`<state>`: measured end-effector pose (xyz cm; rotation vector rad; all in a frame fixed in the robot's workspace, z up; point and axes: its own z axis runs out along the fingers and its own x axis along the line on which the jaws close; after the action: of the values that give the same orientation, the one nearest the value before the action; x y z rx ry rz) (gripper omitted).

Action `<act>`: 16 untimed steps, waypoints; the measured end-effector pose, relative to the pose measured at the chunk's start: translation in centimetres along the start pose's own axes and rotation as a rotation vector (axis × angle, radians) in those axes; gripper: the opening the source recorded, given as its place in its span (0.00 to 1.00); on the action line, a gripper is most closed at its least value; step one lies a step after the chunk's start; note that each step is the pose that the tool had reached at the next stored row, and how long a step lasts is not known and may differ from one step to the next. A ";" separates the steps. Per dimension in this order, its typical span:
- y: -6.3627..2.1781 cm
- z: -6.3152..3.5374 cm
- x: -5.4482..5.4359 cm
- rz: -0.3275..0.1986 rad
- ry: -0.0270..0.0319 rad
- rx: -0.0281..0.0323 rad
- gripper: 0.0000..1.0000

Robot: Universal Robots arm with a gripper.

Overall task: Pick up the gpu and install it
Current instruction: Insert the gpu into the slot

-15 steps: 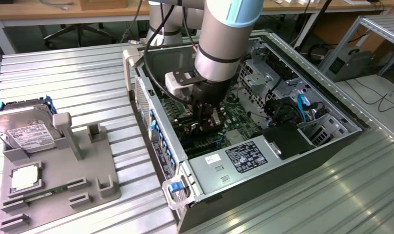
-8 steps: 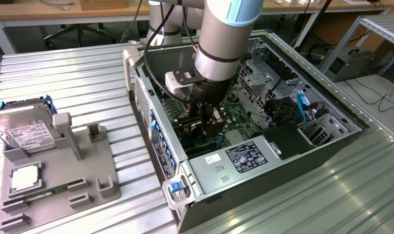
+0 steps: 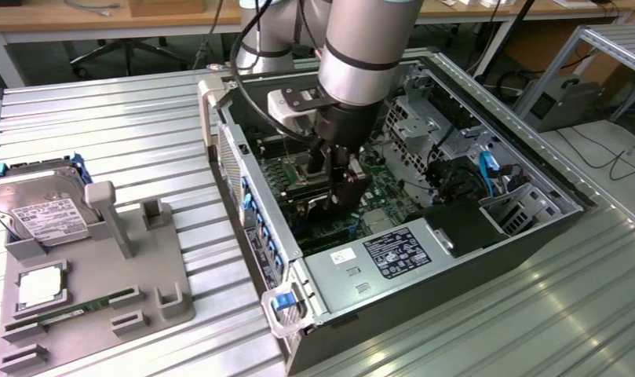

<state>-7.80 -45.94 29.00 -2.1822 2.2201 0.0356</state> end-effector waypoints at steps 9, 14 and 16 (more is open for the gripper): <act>-0.02 -4.32 -0.2 0.000 0.0024 0.0001 0.70; -0.02 -6.02 -0.3 0.000 0.0023 0.0002 0.70; -0.02 -6.01 -0.3 0.000 0.0021 0.0002 0.70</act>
<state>-7.80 -45.88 35.02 -2.1832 2.2211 0.0331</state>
